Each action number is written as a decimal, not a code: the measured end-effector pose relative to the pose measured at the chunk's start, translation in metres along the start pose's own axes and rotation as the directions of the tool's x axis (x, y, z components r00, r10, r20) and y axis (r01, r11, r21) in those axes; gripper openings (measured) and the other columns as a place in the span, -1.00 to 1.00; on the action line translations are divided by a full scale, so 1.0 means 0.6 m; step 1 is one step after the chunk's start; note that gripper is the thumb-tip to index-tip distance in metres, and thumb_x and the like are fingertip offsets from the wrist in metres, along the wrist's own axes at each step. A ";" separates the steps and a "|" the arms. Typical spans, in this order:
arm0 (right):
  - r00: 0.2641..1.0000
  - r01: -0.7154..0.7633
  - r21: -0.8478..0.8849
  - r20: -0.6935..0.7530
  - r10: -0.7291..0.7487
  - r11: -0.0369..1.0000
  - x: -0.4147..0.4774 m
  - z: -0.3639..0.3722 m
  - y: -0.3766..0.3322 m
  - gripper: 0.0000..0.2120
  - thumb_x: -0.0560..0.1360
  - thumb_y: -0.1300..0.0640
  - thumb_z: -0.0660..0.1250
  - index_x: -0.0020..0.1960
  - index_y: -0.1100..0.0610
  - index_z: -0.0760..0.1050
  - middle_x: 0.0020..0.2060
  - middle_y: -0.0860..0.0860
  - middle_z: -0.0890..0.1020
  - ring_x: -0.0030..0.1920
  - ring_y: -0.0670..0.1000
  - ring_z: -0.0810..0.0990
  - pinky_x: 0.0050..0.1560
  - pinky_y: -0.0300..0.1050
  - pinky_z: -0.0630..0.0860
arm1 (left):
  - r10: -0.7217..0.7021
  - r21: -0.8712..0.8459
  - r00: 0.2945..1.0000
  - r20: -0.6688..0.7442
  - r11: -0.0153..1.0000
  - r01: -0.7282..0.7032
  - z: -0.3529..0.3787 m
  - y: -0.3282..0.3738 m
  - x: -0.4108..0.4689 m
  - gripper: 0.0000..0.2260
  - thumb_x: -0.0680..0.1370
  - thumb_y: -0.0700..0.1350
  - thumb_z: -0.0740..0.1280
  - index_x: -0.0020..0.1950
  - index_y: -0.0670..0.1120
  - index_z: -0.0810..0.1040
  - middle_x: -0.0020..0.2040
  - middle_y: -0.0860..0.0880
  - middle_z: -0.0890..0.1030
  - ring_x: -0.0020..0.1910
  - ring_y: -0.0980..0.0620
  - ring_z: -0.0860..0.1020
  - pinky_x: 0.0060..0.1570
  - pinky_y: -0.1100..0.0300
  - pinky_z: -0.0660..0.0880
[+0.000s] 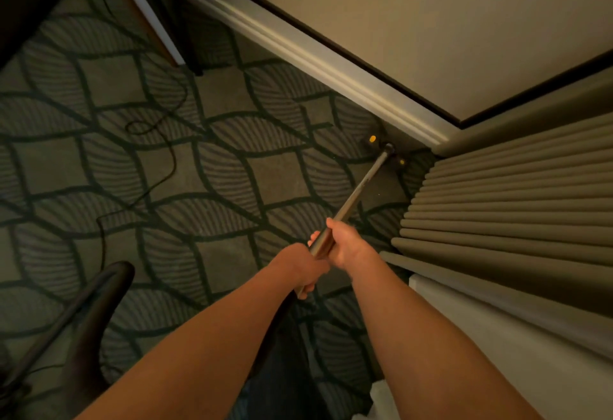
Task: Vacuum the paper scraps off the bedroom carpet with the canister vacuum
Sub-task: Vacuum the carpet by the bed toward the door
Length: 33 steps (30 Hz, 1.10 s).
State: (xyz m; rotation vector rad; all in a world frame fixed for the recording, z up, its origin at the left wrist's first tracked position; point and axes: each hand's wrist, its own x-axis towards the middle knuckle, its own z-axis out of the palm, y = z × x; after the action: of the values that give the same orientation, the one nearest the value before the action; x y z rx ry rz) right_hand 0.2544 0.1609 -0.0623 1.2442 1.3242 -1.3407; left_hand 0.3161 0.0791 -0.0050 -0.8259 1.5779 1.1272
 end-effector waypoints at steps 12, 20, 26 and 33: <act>0.990 -0.112 -0.001 -0.090 0.112 0.994 0.002 -0.042 0.082 -0.73 0.68 0.10 0.09 -0.12 0.22 0.36 -0.30 0.11 0.40 -0.34 0.04 0.40 -0.29 -0.08 0.44 | -0.115 0.079 0.987 0.114 0.991 0.106 0.059 -0.053 -0.008 -0.91 0.51 -0.18 0.26 -0.19 -0.14 0.44 -0.39 -0.08 0.51 -0.42 0.01 0.50 -0.36 0.19 0.51; 0.987 -0.150 0.066 -0.050 0.153 0.987 -0.036 -0.028 0.142 -0.73 0.67 0.04 0.10 -0.07 0.22 0.36 -0.30 0.09 0.39 -0.36 -0.01 0.37 -0.32 -0.17 0.39 | -0.052 0.270 0.998 0.020 0.962 0.045 0.062 -0.110 -0.043 -0.85 0.49 -0.13 0.27 -0.26 -0.11 0.40 -0.41 -0.05 0.54 -0.47 0.05 0.53 -0.29 0.17 0.59; 0.985 -0.173 0.058 0.016 0.173 0.983 -0.073 0.003 0.206 -0.64 0.69 0.03 0.03 -0.15 0.24 0.35 -0.32 0.07 0.40 -0.37 -0.01 0.38 -0.53 -0.25 0.45 | -0.024 0.371 0.999 -0.024 0.928 0.031 0.043 -0.175 -0.089 -0.81 0.51 -0.09 0.26 0.04 -0.16 0.53 -0.38 -0.01 0.55 -0.47 0.08 0.54 -0.40 0.25 0.48; 0.985 -0.168 0.029 0.031 0.168 0.985 -0.064 0.065 0.313 -0.66 0.66 -0.03 0.06 0.28 0.15 0.40 -0.18 0.07 0.52 -0.35 0.03 0.42 -0.43 -0.21 0.50 | 0.003 0.370 0.997 -0.076 0.929 0.025 0.010 -0.282 -0.127 -0.89 0.46 -0.11 0.26 -0.23 -0.10 0.50 -0.43 0.00 0.56 -0.52 0.08 0.52 -0.29 0.20 0.56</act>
State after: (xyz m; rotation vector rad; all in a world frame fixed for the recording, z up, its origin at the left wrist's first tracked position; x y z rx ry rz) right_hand 0.4419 0.1056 -0.0537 1.3224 1.1551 -1.2594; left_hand 0.4923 0.0268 0.0223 -0.6266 1.7760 0.7590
